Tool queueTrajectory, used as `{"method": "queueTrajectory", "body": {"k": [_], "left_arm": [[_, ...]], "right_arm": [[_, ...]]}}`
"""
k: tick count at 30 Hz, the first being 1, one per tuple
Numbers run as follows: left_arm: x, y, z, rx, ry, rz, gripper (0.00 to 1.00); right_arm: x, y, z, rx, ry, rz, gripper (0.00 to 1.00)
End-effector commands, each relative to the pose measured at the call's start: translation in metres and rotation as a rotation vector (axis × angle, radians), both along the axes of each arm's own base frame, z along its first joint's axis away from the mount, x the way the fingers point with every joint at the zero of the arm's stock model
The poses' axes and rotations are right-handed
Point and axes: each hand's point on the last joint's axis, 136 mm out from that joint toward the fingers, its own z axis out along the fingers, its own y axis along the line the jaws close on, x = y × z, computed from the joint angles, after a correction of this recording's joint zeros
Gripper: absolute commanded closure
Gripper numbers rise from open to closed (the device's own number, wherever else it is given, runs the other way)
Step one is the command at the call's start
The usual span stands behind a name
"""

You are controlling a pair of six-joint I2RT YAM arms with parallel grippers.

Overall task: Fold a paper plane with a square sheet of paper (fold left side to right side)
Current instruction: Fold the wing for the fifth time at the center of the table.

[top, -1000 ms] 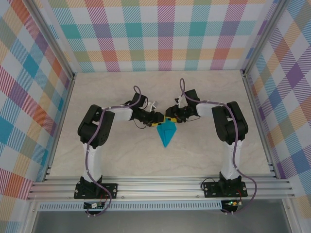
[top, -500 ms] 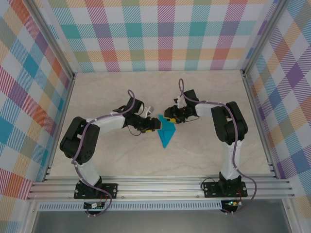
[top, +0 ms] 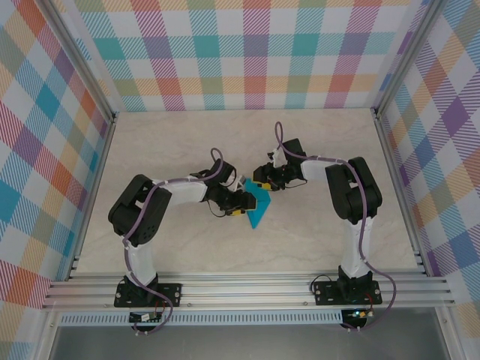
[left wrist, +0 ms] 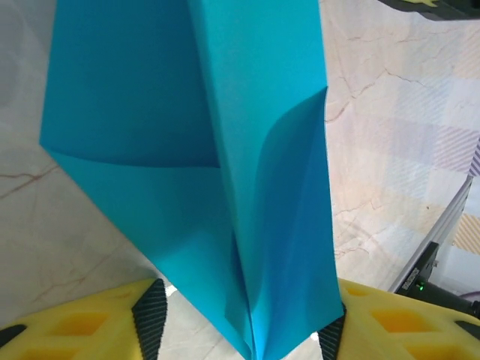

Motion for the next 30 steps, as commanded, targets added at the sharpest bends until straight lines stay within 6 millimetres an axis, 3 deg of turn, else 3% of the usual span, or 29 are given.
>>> {"method": "queueTrajectory", "body": {"k": [1,9,15,17,18,20,23,30], "left_arm": [[0.003,-0.003,-0.003,0.030,-0.010,0.007,0.49],[0.005,0.008,-0.011,0.090,-0.022,0.024,0.74],[0.006,0.022,-0.021,0.119,-0.012,0.036,0.82],[0.007,0.027,-0.025,0.125,-0.005,0.038,0.83],[0.007,0.030,-0.027,0.128,0.000,0.040,0.83],[0.006,0.034,-0.030,0.126,0.008,0.041,0.83],[0.005,0.039,-0.033,0.132,0.015,0.043,0.83],[0.005,0.042,-0.036,0.133,0.017,0.043,0.83]], "right_arm": [[-0.017,-0.001,-0.014,-0.050,0.059,0.008,0.54],[-0.018,-0.004,0.012,-0.042,-0.001,0.009,0.52],[-0.024,-0.016,0.047,-0.061,-0.084,0.021,0.47],[-0.032,-0.016,0.055,-0.045,-0.087,0.044,0.51],[-0.037,-0.014,0.059,-0.025,-0.076,0.056,0.57],[-0.045,-0.007,0.060,0.001,-0.041,0.081,0.65],[-0.052,0.010,0.055,0.002,-0.006,0.113,0.68],[-0.030,0.027,0.029,-0.027,0.055,0.055,0.71]]}}
